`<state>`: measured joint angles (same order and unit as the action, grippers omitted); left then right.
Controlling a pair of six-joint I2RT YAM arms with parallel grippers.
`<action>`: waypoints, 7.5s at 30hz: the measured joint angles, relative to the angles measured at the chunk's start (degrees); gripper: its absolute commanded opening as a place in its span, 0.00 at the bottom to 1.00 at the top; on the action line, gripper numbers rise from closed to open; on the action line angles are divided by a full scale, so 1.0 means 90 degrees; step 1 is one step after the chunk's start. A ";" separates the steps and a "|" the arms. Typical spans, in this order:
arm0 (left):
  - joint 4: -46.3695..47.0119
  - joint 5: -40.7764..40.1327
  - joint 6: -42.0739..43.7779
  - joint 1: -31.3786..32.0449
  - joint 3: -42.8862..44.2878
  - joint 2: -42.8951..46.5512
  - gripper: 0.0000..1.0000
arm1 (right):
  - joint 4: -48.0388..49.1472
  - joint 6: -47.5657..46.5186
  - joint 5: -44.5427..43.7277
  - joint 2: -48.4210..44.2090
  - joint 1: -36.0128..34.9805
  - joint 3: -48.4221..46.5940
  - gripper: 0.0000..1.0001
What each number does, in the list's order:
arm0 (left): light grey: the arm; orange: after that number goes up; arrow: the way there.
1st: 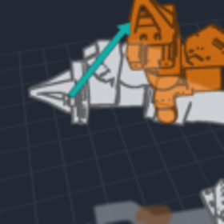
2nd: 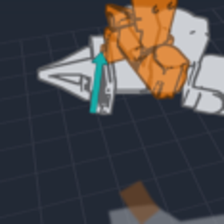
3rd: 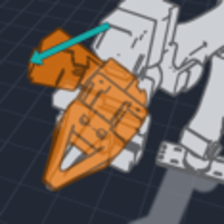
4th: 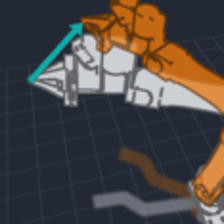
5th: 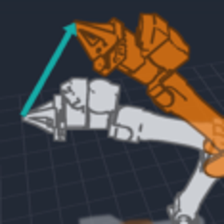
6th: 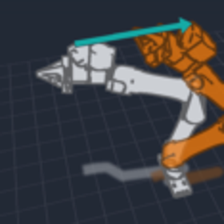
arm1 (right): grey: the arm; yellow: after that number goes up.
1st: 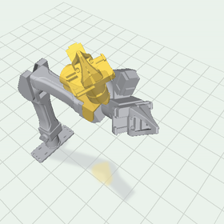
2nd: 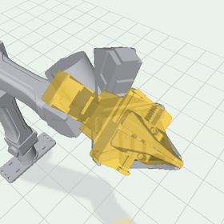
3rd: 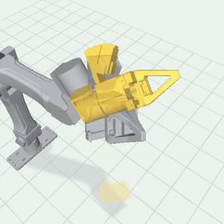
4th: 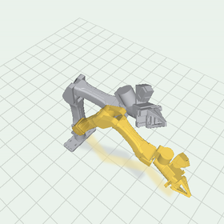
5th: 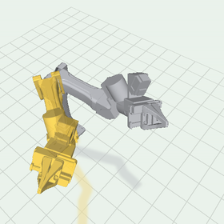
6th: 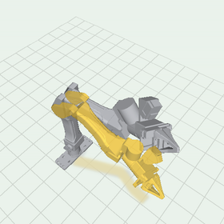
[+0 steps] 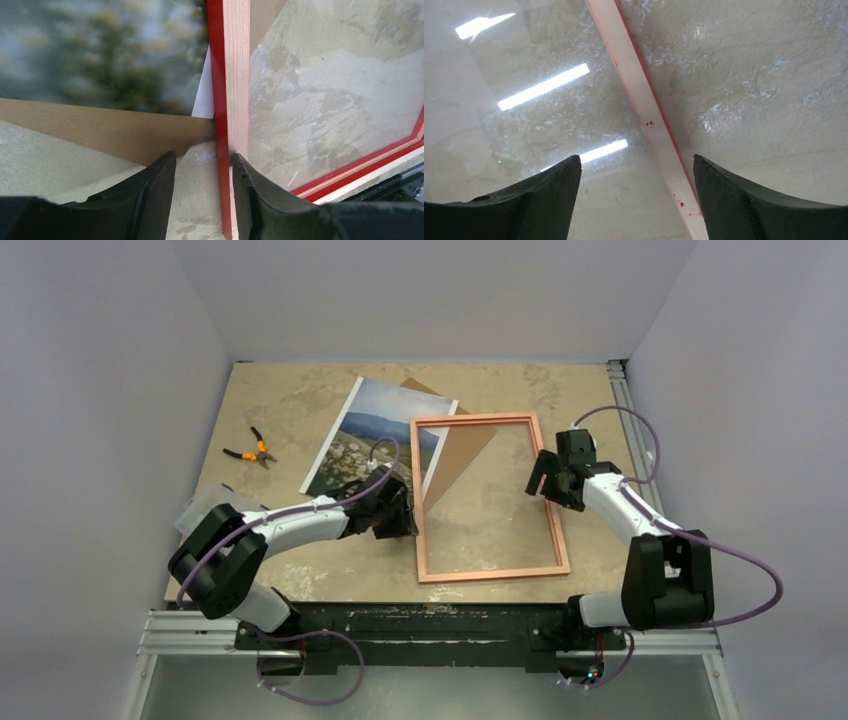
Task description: Put the photo into the frame
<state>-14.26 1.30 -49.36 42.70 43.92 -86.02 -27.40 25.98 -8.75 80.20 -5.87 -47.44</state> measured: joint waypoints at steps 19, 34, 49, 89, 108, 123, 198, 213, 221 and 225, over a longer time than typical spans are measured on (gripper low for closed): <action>-0.0372 -0.0185 -0.0398 0.0481 -0.0124 0.0500 0.53 | -0.0044 0.0109 0.0831 -0.0471 0.0000 -0.0049 0.85; -0.0386 -0.0345 -0.0806 0.0809 0.0260 -0.0100 0.43 | -0.0039 0.0112 0.1222 -0.0471 0.0000 -0.0051 0.86; -0.1307 -0.1013 -0.0843 0.1328 0.1251 -0.0777 0.00 | -0.0049 0.0109 0.1358 -0.0471 0.0000 -0.0177 0.86; -0.0267 -0.0328 -0.2055 0.1906 0.2618 -0.1559 0.92 | 0.0000 0.0090 0.1957 -0.0780 0.0000 -0.0301 0.90; 0.1994 0.0527 -0.2339 -0.1299 -0.2157 0.2390 0.91 | 0.0590 0.0525 0.2633 -0.0311 -0.1358 -0.0231 0.88; -0.3308 -0.2254 -0.1333 -0.1695 -0.1168 0.6353 0.90 | 0.0855 0.0850 0.1950 0.1173 -0.3594 -0.1433 0.86; 0.0000 0.0741 -0.0374 -0.3660 -0.2467 0.3230 0.62 | 0.0869 0.0328 0.2113 0.2089 -0.3954 -0.1367 0.81; -0.0046 0.1171 -0.0474 -0.3660 -0.2788 0.4966 0.54 | 0.0869 0.0328 0.2157 0.2093 -0.3939 -0.1372 0.81; -0.0202 0.1122 -0.0811 -0.3660 -0.2844 0.5486 0.72 | 0.0882 0.0325 0.2210 0.2093 -0.3925 -0.1367 0.81; -0.0102 0.1122 -0.1025 -0.3660 -0.3014 0.5887 0.73 | 0.0906 0.0325 0.2239 0.2086 -0.3915 -0.1348 0.81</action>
<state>-15.18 11.40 -58.59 9.76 16.80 -33.04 -19.25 28.91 11.40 98.98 -41.10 -59.57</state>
